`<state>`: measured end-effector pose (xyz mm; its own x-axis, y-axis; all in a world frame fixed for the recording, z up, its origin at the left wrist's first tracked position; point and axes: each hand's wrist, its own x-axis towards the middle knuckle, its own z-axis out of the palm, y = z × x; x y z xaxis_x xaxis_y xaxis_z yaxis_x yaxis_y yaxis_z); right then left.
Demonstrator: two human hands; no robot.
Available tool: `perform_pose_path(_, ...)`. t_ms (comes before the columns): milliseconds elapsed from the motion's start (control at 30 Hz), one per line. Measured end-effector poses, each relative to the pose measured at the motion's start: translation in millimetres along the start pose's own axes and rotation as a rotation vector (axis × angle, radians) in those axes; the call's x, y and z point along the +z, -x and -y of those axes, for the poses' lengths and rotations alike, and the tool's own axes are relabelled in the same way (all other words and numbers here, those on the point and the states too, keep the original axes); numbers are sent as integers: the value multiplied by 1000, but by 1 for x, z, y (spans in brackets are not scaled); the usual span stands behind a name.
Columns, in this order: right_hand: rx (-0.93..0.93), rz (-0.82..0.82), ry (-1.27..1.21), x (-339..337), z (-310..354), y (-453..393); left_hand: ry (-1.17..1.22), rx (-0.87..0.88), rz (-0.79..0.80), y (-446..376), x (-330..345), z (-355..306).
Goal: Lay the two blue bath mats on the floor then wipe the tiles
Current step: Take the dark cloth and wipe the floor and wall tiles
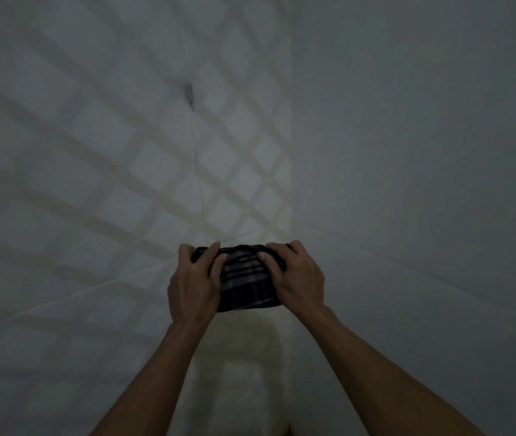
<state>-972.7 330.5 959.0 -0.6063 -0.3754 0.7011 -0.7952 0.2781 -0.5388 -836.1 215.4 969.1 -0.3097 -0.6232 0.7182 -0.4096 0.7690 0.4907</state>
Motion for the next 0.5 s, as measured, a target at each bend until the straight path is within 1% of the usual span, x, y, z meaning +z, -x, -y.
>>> perform_pose_path(133,-82,-5,-72,-25,6,-39,-43,12,-104,-21,-17,-38)
perform_pose_path(267,-151,-26,-152,-35,17,-76,-92,29,-191,-47,-35,-63)
perform_pose_path(400,-202,-24,-223,-33,36,-115,-155,80,-268,-82,-51,-71)
perform_pose_path(500,-236,-52,-266,-27,51,-144,-180,98,-310,-109,-59,-71)
